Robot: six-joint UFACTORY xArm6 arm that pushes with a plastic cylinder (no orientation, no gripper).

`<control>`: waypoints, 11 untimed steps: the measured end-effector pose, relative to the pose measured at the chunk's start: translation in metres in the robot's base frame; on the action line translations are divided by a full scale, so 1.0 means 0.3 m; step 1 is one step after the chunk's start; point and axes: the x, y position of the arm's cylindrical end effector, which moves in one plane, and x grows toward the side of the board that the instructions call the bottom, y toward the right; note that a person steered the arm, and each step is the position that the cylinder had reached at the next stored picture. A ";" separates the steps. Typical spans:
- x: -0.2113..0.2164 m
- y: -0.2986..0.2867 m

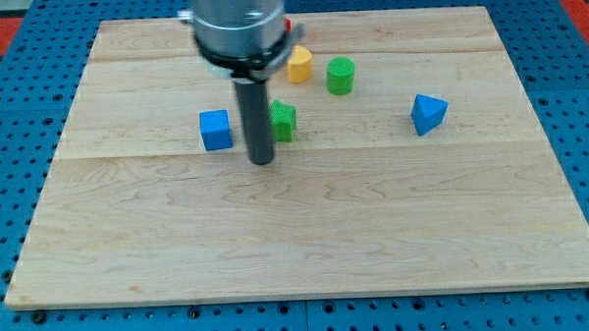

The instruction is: Slightly move the blue cube diagonally left to the green star

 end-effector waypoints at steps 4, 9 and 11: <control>-0.123 -0.345; -0.066 -0.172; -0.063 -0.179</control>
